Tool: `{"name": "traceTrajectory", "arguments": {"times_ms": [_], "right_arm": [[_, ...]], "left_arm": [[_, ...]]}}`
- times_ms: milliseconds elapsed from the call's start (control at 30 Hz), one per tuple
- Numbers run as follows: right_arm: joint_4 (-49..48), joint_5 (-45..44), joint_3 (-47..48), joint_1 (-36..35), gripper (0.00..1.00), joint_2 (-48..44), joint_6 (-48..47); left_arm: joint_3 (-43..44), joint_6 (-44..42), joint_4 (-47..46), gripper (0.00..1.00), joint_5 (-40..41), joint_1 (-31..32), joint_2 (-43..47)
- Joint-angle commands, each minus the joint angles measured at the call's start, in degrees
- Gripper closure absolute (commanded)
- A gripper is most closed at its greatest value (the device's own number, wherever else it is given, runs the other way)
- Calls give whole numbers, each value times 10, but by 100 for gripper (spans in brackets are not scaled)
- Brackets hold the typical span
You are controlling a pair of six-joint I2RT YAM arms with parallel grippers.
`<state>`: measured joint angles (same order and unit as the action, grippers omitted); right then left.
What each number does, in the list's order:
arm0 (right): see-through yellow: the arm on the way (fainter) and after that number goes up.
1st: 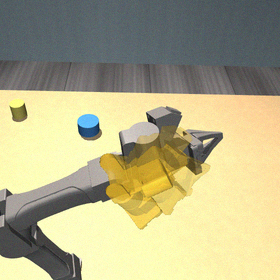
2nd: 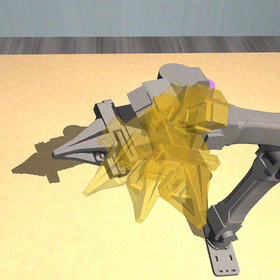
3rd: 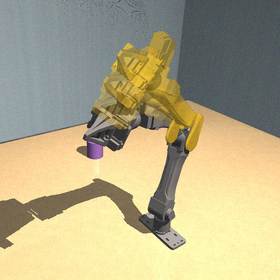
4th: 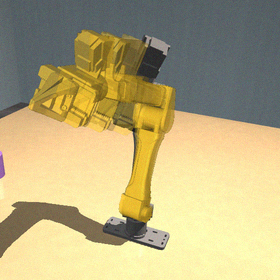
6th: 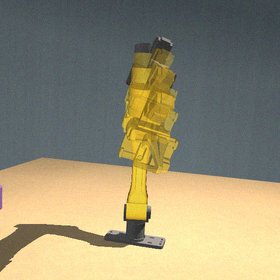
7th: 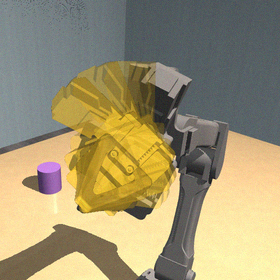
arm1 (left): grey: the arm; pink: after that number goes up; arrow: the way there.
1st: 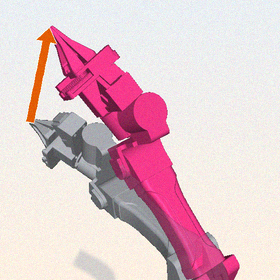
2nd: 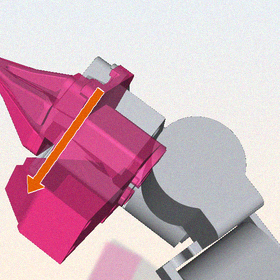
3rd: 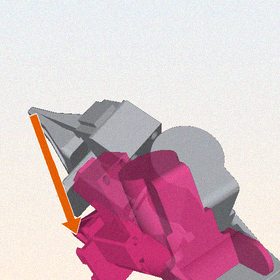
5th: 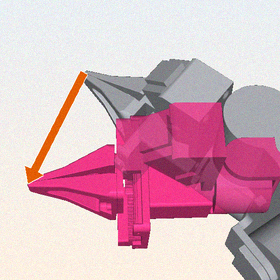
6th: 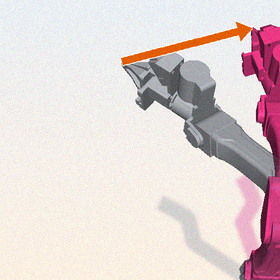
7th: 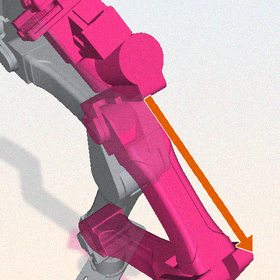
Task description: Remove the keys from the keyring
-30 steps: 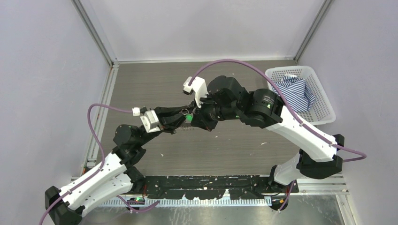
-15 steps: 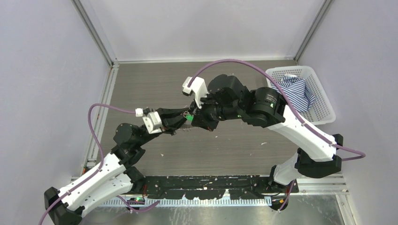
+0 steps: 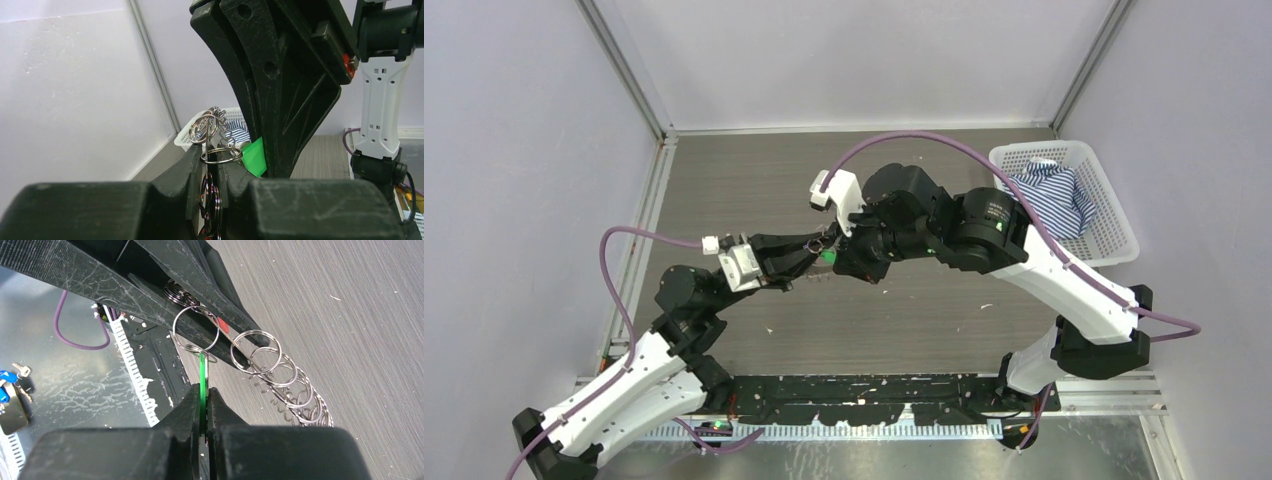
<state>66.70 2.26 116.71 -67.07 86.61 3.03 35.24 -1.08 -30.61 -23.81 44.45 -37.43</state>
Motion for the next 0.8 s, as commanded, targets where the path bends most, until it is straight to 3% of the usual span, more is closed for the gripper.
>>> {"name": "traceTrajectory", "arguments": {"times_ms": [0,433,767], "right_arm": [[-7,-17,24,-1,99,-3,-13],[-15,-21,12,-32,99,-14,-73],[-22,-101,-11,-72,99,-27,-125]], "left_arm": [[34,-19,11,100,-50,1,23],[49,-53,74,100,-54,1,38],[58,-60,94,100,-54,1,47]]}}
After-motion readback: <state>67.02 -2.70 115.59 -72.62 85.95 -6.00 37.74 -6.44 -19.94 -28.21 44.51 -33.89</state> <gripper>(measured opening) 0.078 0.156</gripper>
